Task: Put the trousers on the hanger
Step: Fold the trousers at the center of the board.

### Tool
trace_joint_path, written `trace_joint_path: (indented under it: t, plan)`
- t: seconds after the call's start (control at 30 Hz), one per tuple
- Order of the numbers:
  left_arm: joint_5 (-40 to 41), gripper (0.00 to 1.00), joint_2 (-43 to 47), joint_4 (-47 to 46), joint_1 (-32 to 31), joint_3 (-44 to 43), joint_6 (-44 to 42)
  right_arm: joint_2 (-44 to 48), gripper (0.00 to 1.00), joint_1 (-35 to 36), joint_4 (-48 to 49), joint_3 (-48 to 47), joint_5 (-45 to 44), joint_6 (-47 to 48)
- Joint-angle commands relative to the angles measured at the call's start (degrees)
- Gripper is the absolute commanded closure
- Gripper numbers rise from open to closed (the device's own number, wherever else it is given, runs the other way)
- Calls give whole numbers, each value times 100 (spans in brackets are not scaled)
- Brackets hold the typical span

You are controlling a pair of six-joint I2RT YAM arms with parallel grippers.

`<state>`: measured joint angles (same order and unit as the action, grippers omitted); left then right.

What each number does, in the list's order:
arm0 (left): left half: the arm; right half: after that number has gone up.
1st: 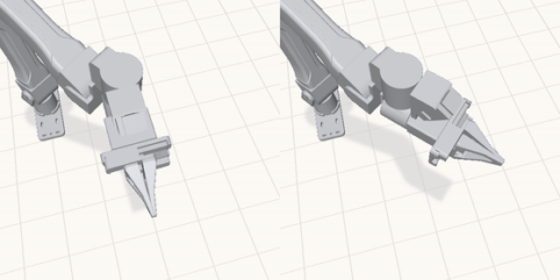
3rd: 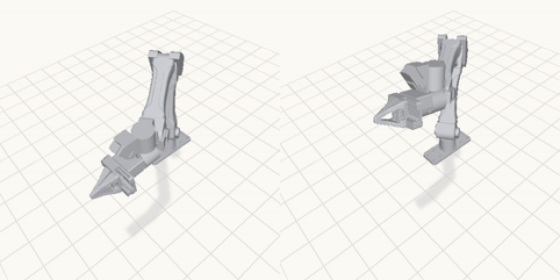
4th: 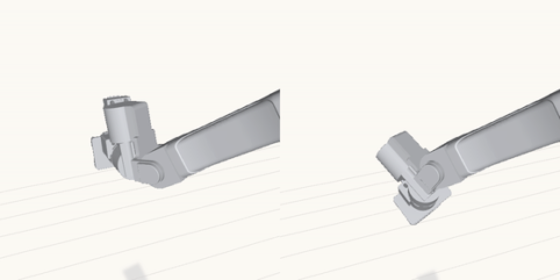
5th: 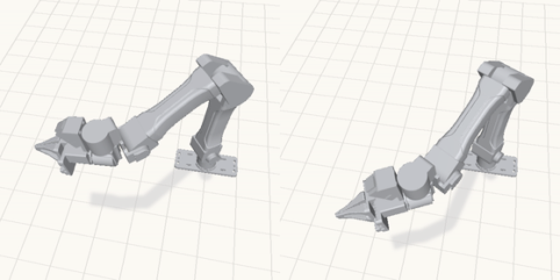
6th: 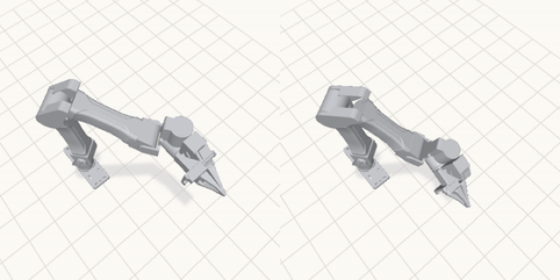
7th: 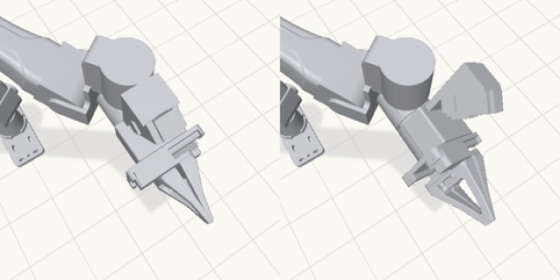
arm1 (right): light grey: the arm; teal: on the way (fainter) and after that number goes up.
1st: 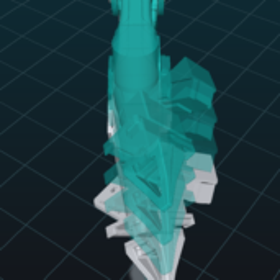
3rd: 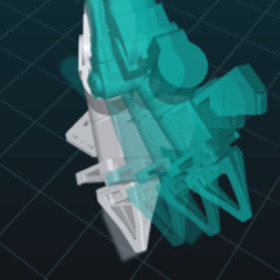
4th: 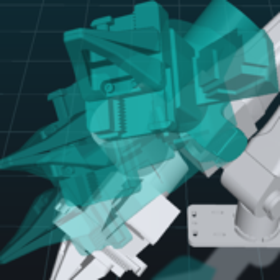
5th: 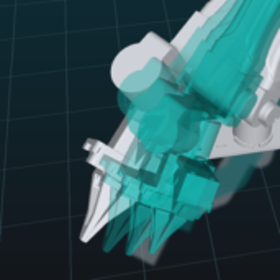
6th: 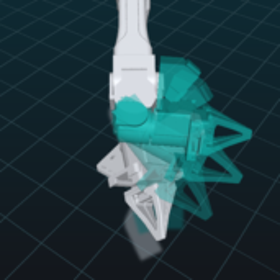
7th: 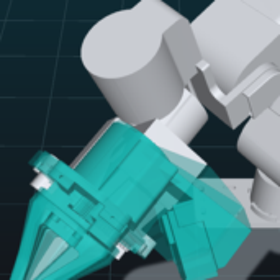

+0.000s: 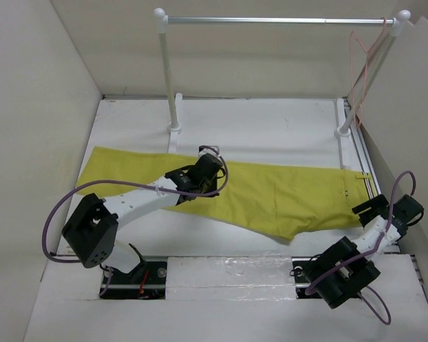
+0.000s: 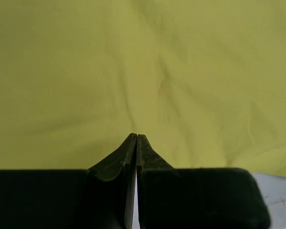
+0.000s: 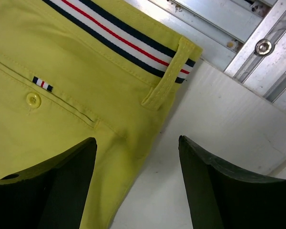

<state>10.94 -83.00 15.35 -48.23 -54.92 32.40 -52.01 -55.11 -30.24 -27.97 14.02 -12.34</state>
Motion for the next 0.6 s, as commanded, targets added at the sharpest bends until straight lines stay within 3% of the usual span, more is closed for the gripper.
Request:
trace_joint_path:
  t: [0.0, 0.27, 0.57]
  plan:
    - [-65, 100, 381, -261, 15, 183, -155, -124, 25, -183, 544, 229, 329, -313]
    - [-259, 100, 399, -279, 15, 262, -59, -643, 24, -492, 2423, 898, 760, -954]
    - [-206, 100, 329, -129, 15, 289, 38, -1539, 24, -544, 3261, 793, 672, -1043]
